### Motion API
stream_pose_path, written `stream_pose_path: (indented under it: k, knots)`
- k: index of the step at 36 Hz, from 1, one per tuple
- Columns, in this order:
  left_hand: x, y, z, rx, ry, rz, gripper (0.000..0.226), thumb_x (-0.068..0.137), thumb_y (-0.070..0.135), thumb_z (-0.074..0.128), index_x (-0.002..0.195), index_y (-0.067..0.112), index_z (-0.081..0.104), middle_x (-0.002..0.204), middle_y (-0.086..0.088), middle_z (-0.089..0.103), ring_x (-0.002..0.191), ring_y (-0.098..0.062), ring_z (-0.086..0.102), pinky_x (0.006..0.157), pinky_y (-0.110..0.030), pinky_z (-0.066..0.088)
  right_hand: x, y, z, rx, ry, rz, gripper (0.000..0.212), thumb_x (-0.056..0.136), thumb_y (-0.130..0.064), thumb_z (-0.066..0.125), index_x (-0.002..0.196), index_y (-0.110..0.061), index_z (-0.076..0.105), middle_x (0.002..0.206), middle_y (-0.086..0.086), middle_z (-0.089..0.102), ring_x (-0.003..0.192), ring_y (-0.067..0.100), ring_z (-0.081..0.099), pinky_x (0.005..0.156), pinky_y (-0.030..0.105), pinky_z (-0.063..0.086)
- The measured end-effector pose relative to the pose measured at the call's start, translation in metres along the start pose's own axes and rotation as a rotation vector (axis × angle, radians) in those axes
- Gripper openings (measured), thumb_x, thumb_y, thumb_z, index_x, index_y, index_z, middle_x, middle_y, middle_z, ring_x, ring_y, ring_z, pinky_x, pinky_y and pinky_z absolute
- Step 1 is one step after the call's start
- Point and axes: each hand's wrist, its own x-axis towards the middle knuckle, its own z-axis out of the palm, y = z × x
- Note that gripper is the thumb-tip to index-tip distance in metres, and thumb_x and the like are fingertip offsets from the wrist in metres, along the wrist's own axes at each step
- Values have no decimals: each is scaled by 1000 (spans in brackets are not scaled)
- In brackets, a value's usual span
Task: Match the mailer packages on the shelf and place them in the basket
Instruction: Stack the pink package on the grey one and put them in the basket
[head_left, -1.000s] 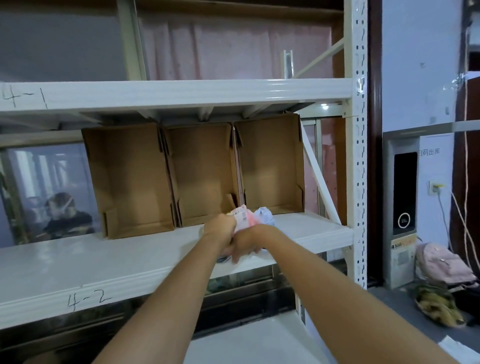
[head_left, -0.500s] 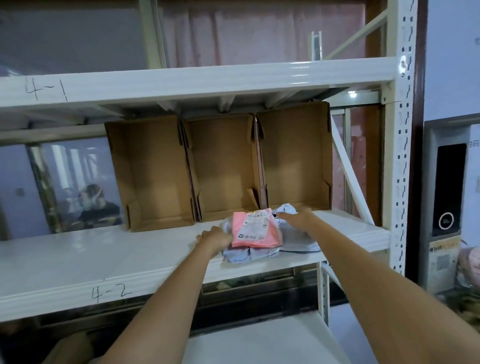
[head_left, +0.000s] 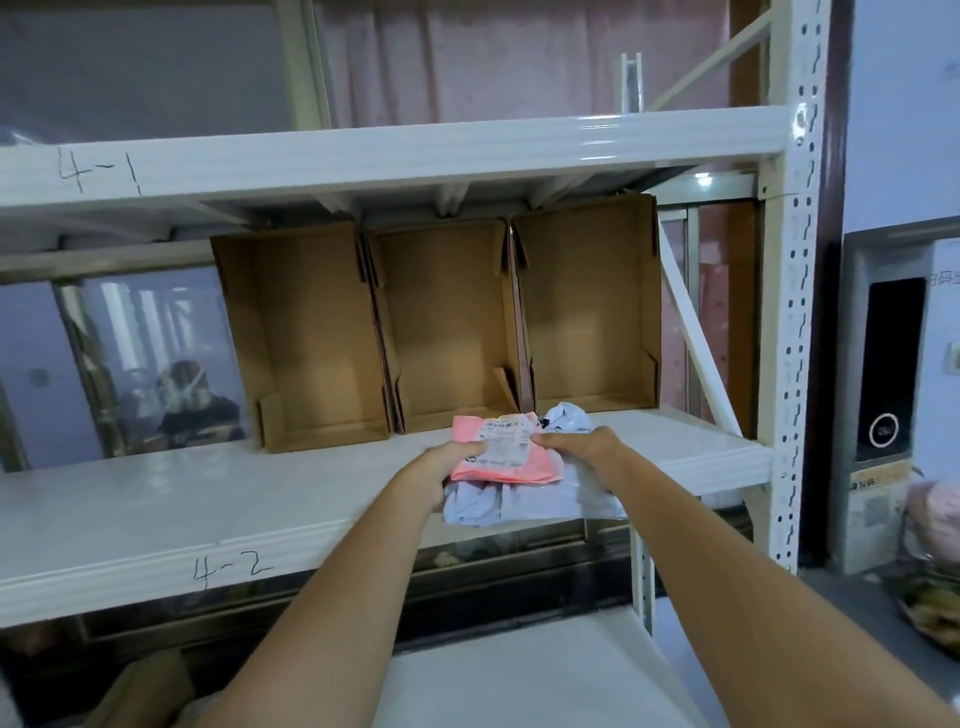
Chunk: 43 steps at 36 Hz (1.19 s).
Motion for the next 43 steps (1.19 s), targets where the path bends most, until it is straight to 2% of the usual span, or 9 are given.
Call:
stream_pose_path:
  k: [8,11,14,19,23,27,31,36,43]
  knots:
    - [-11,-21,-8,26,119,246,34,79,-11,67,101,13,55,107,-11,65,93,-32,65,80,-47,56,-26,6,4,218,9,-48,48,74,-39,81,91,-10,46,83,4,54,80,18,54,67,30,44]
    - [-22,-26,-17,59,112,253,49,77,-9,70,118,13,54,107,-9,66,88,-30,67,77,-47,58,-32,8,4,206,-4,-67,81,65,-54,82,118,-3,48,97,10,62,84,22,60,66,32,48]
    - [-34,-31,-28,106,96,245,45,78,-7,70,115,14,56,99,-7,67,87,-28,67,73,-44,58,-39,9,11,83,-44,-19,111,60,-64,80,145,-13,27,134,15,48,115,31,53,90,43,48]
    - [-45,-40,-37,149,68,194,46,77,0,74,118,12,57,110,-14,68,94,-33,68,78,-50,58,-55,8,29,45,-34,-38,115,65,-56,81,148,-12,15,144,11,38,120,28,47,87,42,41]
    - [-52,-41,-39,139,74,137,46,80,6,73,122,6,52,113,-17,67,94,-34,69,80,-51,57,-63,8,41,144,-5,-34,109,73,-59,73,150,-13,11,151,12,29,136,32,33,104,49,33]
    - [-61,-39,-46,154,72,33,36,86,9,69,118,3,54,101,-17,70,78,-29,69,62,-38,59,-67,11,43,144,-82,-53,112,71,-70,67,152,-18,9,157,8,18,143,32,23,114,52,23]
    - [-66,-36,-54,223,68,-62,36,80,17,76,109,9,56,92,-13,70,68,-23,69,50,-29,57,-65,11,47,40,-115,-52,132,51,-73,78,151,-24,7,150,6,30,133,31,37,109,51,35]
    - [-64,-32,-57,303,92,-112,50,67,25,86,107,10,61,102,-15,70,90,-27,70,85,-37,57,-54,15,56,38,-37,-124,135,32,-48,95,140,-19,19,130,8,49,119,27,50,104,48,43]
    - [-59,-38,-60,80,92,-55,42,80,31,75,117,18,61,100,-12,74,89,-29,71,77,-40,59,-51,20,56,-11,-12,-160,127,41,-46,96,141,-16,23,130,6,53,120,29,53,104,49,43]
